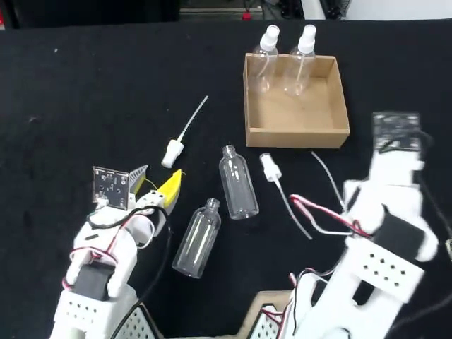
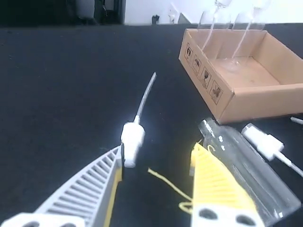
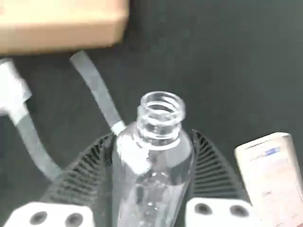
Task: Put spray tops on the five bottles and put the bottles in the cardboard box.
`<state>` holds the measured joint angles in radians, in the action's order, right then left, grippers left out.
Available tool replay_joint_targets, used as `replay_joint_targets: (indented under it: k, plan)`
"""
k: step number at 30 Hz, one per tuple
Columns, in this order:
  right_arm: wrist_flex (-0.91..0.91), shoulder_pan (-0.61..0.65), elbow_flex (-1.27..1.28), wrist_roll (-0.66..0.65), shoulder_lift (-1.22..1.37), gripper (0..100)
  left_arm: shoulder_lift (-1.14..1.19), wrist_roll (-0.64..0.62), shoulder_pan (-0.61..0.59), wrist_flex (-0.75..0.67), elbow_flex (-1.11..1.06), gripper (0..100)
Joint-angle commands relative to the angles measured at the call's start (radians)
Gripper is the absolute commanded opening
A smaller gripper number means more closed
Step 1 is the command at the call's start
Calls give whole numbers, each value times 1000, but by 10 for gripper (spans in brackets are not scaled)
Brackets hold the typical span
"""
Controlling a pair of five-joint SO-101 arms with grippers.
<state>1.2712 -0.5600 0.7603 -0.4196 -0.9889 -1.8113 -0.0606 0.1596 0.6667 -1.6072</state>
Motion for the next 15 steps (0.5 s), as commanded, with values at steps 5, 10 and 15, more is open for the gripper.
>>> replay_joint_targets:
  k: [5, 10, 15]
  plan:
    - [-350, -75, 24, 84, -25, 127, 11, 18, -91, 89, 245, 230]
    - [-381, -80, 79, 78, -25, 127, 229, 86, -90, 91, 398, 230]
    - [-385, -77, 142, 77, -30, 127, 647, 232, -91, 160, 659, 230]
